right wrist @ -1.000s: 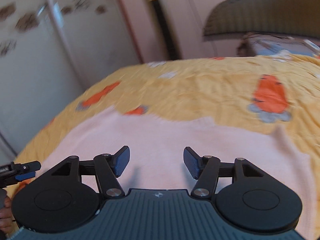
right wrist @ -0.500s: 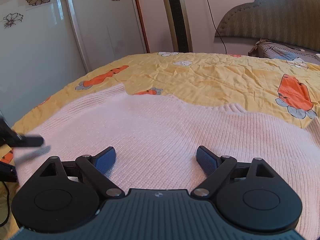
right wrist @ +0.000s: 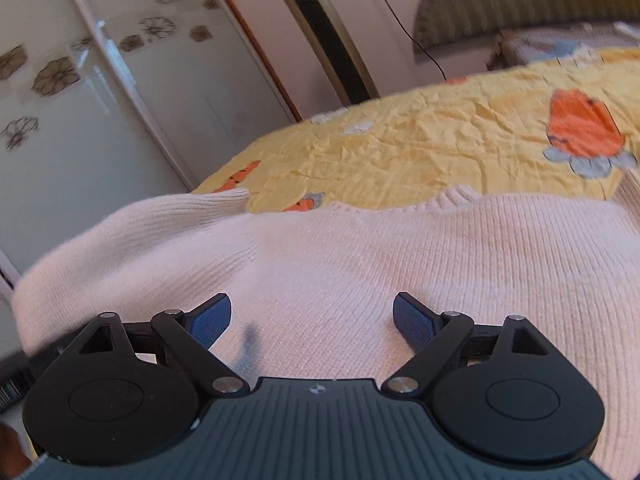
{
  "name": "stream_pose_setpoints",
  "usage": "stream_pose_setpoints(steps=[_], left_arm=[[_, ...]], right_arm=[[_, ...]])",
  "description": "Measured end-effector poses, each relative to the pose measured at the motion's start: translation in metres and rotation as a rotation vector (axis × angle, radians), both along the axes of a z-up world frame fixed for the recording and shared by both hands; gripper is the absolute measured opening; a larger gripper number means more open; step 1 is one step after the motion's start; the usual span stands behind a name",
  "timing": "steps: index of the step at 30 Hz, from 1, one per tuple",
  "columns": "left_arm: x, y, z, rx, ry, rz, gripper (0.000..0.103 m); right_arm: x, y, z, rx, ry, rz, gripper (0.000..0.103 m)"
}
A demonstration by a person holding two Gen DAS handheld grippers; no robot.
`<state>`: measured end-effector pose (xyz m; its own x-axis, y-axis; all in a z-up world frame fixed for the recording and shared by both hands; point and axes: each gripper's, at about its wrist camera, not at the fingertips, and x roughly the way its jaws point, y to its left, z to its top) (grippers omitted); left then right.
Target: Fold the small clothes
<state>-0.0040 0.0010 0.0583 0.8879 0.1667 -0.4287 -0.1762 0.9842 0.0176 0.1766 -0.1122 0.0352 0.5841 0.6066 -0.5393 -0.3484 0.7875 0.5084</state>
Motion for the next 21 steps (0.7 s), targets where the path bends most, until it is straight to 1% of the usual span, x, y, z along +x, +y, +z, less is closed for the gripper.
stream_pose_setpoints(steps=[1, 2, 4, 5, 6, 7, 9, 12, 14, 15, 16, 17, 18, 19, 20, 21], left_arm=[[-0.001, -0.002, -0.001, 0.019, 0.000, -0.003, 0.021], [0.000, -0.005, -0.002, 0.040, 0.000, -0.007, 0.021], [0.000, -0.012, -0.003, 0.084, 0.000, -0.020, 0.021], [0.000, -0.015, -0.003, 0.107, -0.002, -0.030, 0.021], [0.000, -0.019, -0.004, 0.130, -0.003, -0.040, 0.021], [-0.001, -0.024, -0.005, 0.158, -0.003, -0.051, 0.021], [0.000, -0.027, -0.008, 0.194, -0.007, -0.067, 0.021], [0.001, -0.035, -0.013, 0.247, -0.005, -0.085, 0.021], [-0.001, -0.043, -0.016, 0.282, -0.005, -0.095, 0.021], [0.000, -0.045, -0.017, 0.302, -0.006, -0.101, 0.021], [0.000, -0.048, -0.020, 0.323, -0.009, -0.106, 0.021], [0.002, -0.052, -0.023, 0.349, -0.010, -0.111, 0.021], [0.003, -0.054, -0.026, 0.373, -0.008, -0.113, 0.021], [0.003, -0.052, -0.029, 0.385, -0.002, -0.116, 0.021], [0.003, -0.052, -0.030, 0.392, -0.005, -0.119, 0.021], [0.002, -0.054, -0.029, 0.402, -0.009, -0.127, 0.021]], right_arm=[[0.003, 0.001, 0.007, 0.010, 0.050, 0.007, 0.094], [0.007, 0.003, 0.015, 0.037, 0.108, 0.037, 0.092], [0.014, 0.013, 0.029, 0.116, 0.202, 0.139, 0.091], [0.016, 0.022, 0.037, 0.150, 0.229, 0.200, 0.091], [0.019, 0.032, 0.045, 0.166, 0.248, 0.252, 0.094], [0.023, 0.045, 0.052, 0.162, 0.267, 0.299, 0.095], [0.034, 0.073, 0.064, 0.110, 0.296, 0.353, 0.095], [0.049, 0.115, 0.083, -0.025, 0.278, 0.387, 0.095], [0.054, 0.141, 0.091, -0.098, 0.285, 0.419, 0.095], [0.056, 0.156, 0.094, -0.142, 0.292, 0.448, 0.094], [0.055, 0.169, 0.094, -0.200, 0.293, 0.473, 0.095], [0.054, 0.182, 0.093, -0.274, 0.282, 0.491, 0.093], [0.051, 0.193, 0.090, -0.358, 0.261, 0.498, 0.082], [0.048, 0.198, 0.086, -0.419, 0.244, 0.500, 0.065], [0.047, 0.201, 0.080, -0.469, 0.225, 0.507, 0.053], [0.047, 0.199, 0.077, -0.483, 0.205, 0.514, 0.037]])
